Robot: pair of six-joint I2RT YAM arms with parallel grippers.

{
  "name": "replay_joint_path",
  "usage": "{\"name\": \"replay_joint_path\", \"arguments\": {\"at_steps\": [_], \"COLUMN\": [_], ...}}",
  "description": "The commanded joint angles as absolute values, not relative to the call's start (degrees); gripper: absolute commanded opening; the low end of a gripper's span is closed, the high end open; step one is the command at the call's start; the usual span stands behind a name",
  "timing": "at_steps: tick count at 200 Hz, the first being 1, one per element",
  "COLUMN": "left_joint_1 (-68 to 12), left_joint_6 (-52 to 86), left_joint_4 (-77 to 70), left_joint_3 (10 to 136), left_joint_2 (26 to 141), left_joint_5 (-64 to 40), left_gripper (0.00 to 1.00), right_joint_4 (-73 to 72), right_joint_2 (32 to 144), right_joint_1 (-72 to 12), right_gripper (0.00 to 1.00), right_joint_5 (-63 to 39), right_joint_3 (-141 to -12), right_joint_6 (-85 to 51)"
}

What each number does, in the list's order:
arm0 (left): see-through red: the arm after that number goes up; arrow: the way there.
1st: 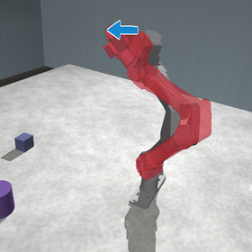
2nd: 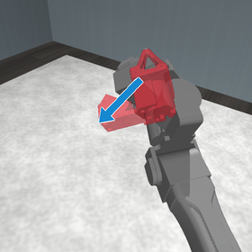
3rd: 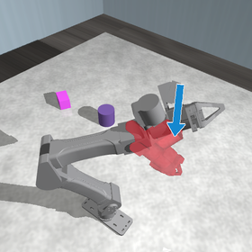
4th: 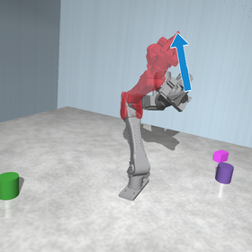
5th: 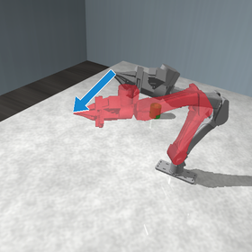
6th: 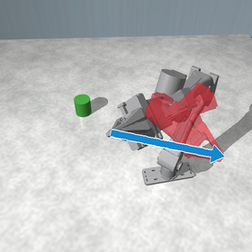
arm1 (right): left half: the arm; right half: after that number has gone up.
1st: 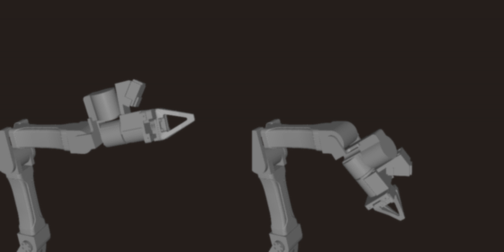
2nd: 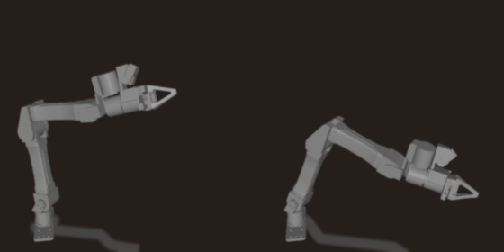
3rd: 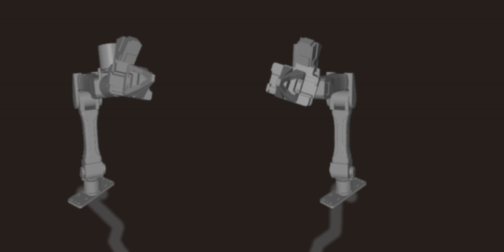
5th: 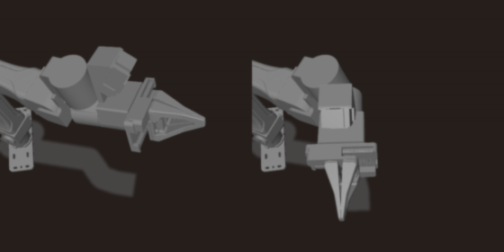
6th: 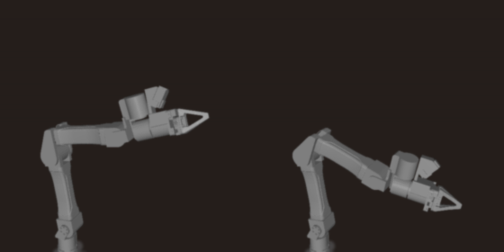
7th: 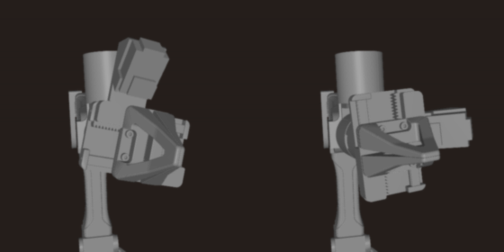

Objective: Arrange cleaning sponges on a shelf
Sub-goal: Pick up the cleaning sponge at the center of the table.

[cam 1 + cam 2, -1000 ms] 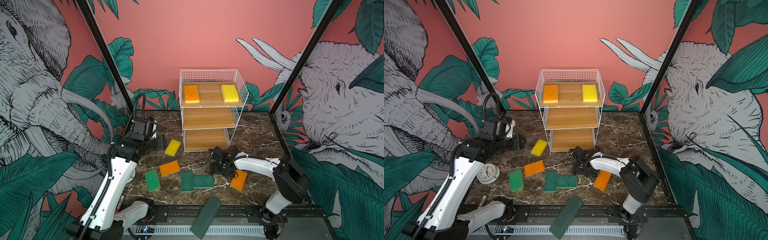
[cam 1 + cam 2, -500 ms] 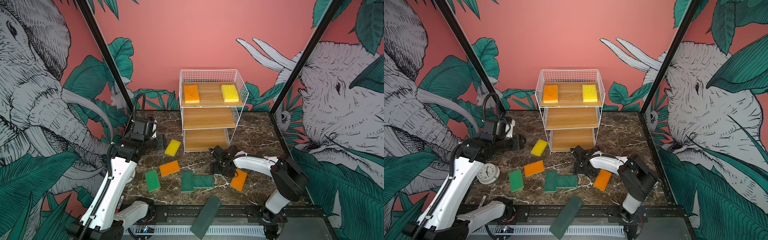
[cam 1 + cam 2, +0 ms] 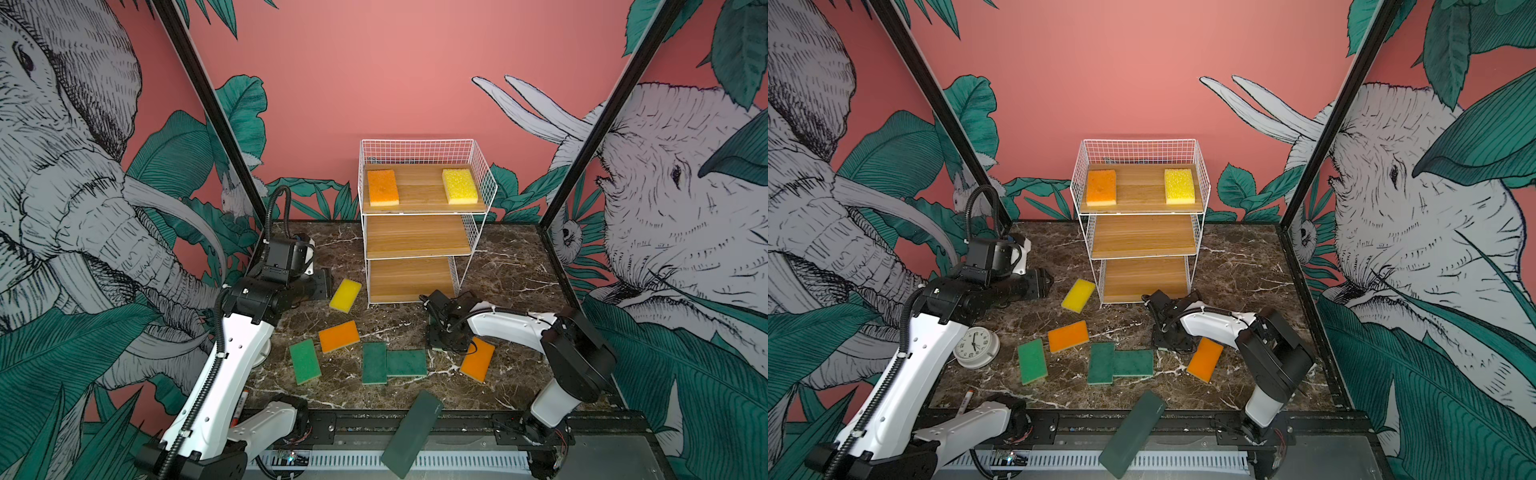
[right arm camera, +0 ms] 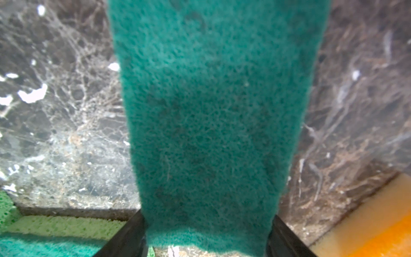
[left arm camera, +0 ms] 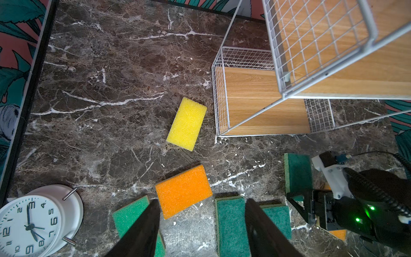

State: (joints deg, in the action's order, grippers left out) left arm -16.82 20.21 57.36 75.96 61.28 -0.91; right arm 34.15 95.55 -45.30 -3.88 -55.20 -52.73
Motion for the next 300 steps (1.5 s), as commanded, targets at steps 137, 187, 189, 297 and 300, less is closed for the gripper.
{"name": "replay_joint_path", "arguments": {"at_steps": [137,187,189,297,300], "left_joint_1": [-16.6,-16.5,-16.5,-16.5,-16.5], "left_joint_6": [21.5,21.3,21.3,21.0,20.9], "left_joint_4": [57.8,57.7,57.7,57.2,57.2], "left_joint_3": [79.2,79.8,79.8,80.8,80.8], "left_joint_2": [60.3,60.7,60.7,60.7,60.7], "left_joint_5": [-1.5,-2.3,-2.3,-2.6,-2.6], "left_gripper": [0.62,0.62,0.62,0.62,0.62], "right_joint_4": [35.3,38.6,38.7,44.7,44.8], "right_joint_2": [96.5,95.2,95.3,89.2,88.7], "right_joint_1": [-44.9,-44.9,-44.9,-45.5,-45.5], "right_gripper": [0.41,0.47,0.48,0.49,0.49], "right_joint_5": [-5.5,-4.0,-4.0,-3.5,-3.4], "right_joint_3": [-55.9,-56.7,-56.8,-58.8,-58.8], "right_joint_6": [-50.4,-48.9,-48.8,-43.7,-43.7]}}
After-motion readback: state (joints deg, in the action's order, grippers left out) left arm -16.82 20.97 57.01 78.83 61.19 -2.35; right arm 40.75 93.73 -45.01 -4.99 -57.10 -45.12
